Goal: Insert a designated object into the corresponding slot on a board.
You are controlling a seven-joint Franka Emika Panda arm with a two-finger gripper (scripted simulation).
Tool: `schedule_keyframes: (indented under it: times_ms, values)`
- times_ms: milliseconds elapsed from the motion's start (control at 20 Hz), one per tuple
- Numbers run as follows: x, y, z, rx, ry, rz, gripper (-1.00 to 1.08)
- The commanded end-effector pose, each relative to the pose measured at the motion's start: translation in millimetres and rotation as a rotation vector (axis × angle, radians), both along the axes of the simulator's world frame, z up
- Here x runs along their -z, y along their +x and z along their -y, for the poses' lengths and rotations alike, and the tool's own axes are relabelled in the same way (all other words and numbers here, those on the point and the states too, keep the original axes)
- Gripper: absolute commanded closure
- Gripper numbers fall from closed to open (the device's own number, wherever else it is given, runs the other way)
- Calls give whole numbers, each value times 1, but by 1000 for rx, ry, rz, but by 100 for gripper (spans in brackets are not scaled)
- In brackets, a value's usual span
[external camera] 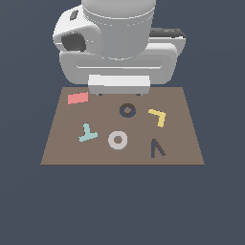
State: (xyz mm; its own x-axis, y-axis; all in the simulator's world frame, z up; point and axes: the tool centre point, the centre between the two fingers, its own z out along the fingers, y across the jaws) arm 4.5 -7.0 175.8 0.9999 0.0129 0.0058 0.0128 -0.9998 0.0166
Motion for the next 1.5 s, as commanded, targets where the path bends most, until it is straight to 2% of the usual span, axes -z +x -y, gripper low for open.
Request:
schedule_keyframes:
  times_ms: [0, 350, 650, 1450]
  values:
    - [0, 0, 0, 0, 0, 0, -92]
    - [7, 4, -1, 34, 1, 0, -92]
    - [24, 14, -3, 119, 2, 0, -92]
    - [105, 62, 1, 527, 13, 0, -92]
